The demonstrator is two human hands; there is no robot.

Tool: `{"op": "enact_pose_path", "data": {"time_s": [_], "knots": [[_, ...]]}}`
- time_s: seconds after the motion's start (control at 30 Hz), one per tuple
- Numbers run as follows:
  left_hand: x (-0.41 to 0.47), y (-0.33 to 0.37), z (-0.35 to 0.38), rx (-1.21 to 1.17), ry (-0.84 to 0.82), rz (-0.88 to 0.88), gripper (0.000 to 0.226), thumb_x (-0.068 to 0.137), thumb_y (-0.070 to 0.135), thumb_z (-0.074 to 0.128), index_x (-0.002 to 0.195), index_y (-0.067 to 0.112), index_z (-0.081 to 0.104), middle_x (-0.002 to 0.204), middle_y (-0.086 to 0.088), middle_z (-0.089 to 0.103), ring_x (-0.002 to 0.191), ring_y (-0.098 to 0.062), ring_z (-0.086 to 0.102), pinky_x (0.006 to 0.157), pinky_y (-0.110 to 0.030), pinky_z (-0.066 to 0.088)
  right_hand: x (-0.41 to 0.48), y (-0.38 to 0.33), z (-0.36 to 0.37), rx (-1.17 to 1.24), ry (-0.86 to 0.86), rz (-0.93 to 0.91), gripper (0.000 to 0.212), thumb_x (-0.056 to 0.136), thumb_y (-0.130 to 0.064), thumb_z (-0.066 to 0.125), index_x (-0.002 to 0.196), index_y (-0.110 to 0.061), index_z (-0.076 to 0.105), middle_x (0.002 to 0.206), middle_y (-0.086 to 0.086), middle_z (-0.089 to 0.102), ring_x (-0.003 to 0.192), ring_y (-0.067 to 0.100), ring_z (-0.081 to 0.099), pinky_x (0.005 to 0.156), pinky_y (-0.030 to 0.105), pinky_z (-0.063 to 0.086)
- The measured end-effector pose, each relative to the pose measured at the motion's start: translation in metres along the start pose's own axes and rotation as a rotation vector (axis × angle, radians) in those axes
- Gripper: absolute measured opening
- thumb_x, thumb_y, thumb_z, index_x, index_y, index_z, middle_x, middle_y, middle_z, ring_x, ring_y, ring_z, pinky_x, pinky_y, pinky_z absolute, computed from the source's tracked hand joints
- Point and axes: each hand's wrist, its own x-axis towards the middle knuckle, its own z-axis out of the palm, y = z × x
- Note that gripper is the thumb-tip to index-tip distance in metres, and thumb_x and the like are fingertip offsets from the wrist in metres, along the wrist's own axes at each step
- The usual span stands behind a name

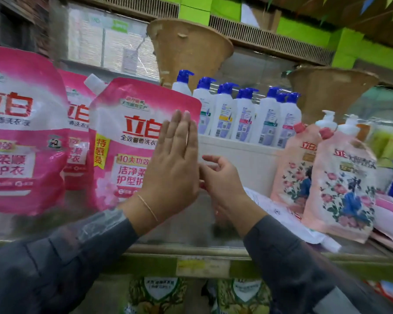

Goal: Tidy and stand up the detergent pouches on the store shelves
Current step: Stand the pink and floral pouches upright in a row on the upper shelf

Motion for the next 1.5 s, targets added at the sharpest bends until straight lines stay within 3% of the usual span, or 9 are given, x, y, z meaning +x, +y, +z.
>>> {"op": "enact_pose_path", "data": {"time_s": [0.13, 0.27, 0.5, 0.63, 0.8, 0.93, 1.07, 1.27, 1.5], "knots": [[0.002, 0.059, 0.006, -0.153, -0.288, 0.108, 0.072, 0.09, 0.022, 0.052, 0.15, -0.004, 0.021, 0.158, -0.024, 0.021, 0.149, -0.034, 0.011, 0.121, -0.041, 0.004, -0.002, -0.012, -0.067, -0.069, 0.047, 0.024, 0.033, 0.092, -0.009, 0.067, 0.124, -0.008, 0.057, 0.11, 0.019, 0.071, 0.101, 0.033, 0.07, 0.089, 0.047, 0.059], [0.018, 0.111, 0.029, -0.251, -0.547, 0.168, 0.082, 0.093, 0.033, 0.053, 0.154, 0.004, 0.007, 0.16, -0.015, 0.018, 0.149, -0.028, 0.012, 0.122, -0.033, 0.003, -0.002, -0.017, -0.136, -0.22, 0.111, 0.034, 0.029, 0.094, 0.0, 0.056, 0.121, -0.011, 0.058, 0.11, 0.01, 0.065, 0.104, 0.027, 0.065, 0.09, 0.04, 0.058], [0.034, 0.197, 0.076, -0.305, -0.645, 0.21, 0.117, 0.077, 0.052, 0.069, 0.152, -0.002, -0.003, 0.153, -0.017, 0.033, 0.138, -0.03, 0.035, 0.118, -0.037, 0.025, 0.006, 0.008, -0.224, -0.166, 0.178, 0.088, 0.013, 0.095, 0.001, 0.056, 0.098, -0.009, 0.063, 0.097, 0.017, 0.071, 0.082, 0.027, 0.07, 0.076, 0.037, 0.062], [0.036, 0.22, 0.086, -0.339, -0.67, 0.147, 0.137, 0.069, 0.067, 0.07, 0.149, -0.003, -0.016, 0.147, -0.017, 0.042, 0.131, -0.029, 0.042, 0.111, -0.034, 0.034, 0.016, 0.02, -0.24, -0.103, 0.152, 0.107, 0.011, 0.094, -0.005, 0.06, 0.096, -0.012, 0.068, 0.106, 0.022, 0.072, 0.098, 0.035, 0.071, 0.086, 0.044, 0.061], [0.037, 0.222, 0.088, -0.235, -0.672, 0.192, 0.136, 0.071, 0.057, 0.072, 0.147, 0.003, -0.027, 0.124, -0.013, 0.058, 0.107, -0.029, 0.055, 0.098, -0.038, 0.045, 0.02, 0.024, -0.25, -0.177, 0.163, 0.055, 0.011, 0.087, -0.012, 0.06, 0.086, -0.018, 0.07, 0.103, 0.014, 0.074, 0.104, 0.039, 0.069, 0.092, 0.055, 0.058], [0.04, 0.228, 0.087, -0.172, -0.736, 0.182, 0.122, 0.073, 0.044, 0.076, 0.152, 0.005, -0.008, 0.095, -0.007, 0.055, 0.083, -0.025, 0.056, 0.074, -0.035, 0.051, 0.022, 0.027, -0.258, -0.179, 0.13, 0.047, 0.016, 0.088, -0.006, 0.064, 0.1, -0.016, 0.069, 0.107, 0.009, 0.073, 0.106, 0.027, 0.068, 0.096, 0.049, 0.057], [0.041, 0.221, 0.091, -0.055, -0.748, 0.252, 0.069, 0.075, 0.045, 0.072, 0.127, 0.007, 0.046, 0.105, -0.01, 0.062, 0.087, -0.026, 0.058, 0.077, -0.038, 0.053, 0.021, 0.028, -0.26, -0.25, 0.117, -0.024, 0.016, 0.088, -0.008, 0.068, 0.096, -0.021, 0.065, 0.105, 0.007, 0.072, 0.104, 0.023, 0.069, 0.098, 0.048, 0.056], [0.037, 0.218, 0.088, 0.029, -0.797, 0.295, 0.056, 0.08, 0.045, 0.065, 0.127, 0.021, 0.046, 0.114, -0.006, 0.061, 0.101, -0.029, 0.06, 0.08, -0.04, 0.048, 0.019, 0.032, -0.264, -0.332, 0.113, -0.092, 0.014, 0.087, -0.013, 0.07, 0.09, -0.025, 0.065, 0.1, 0.004, 0.073, 0.1, 0.022, 0.07, 0.096, 0.048, 0.056], [0.033, 0.21, 0.079, 0.174, -0.722, 0.48, 0.021, 0.095, 0.024, 0.049, 0.109, 0.014, 0.06, 0.104, -0.009, 0.066, 0.094, -0.03, 0.063, 0.076, -0.038, 0.046, 0.022, 0.031, -0.269, -0.257, 0.129, -0.024, 0.013, 0.087, -0.01, 0.07, 0.095, -0.02, 0.069, 0.103, 0.006, 0.074, 0.102, 0.023, 0.071, 0.094, 0.047, 0.058]]}}
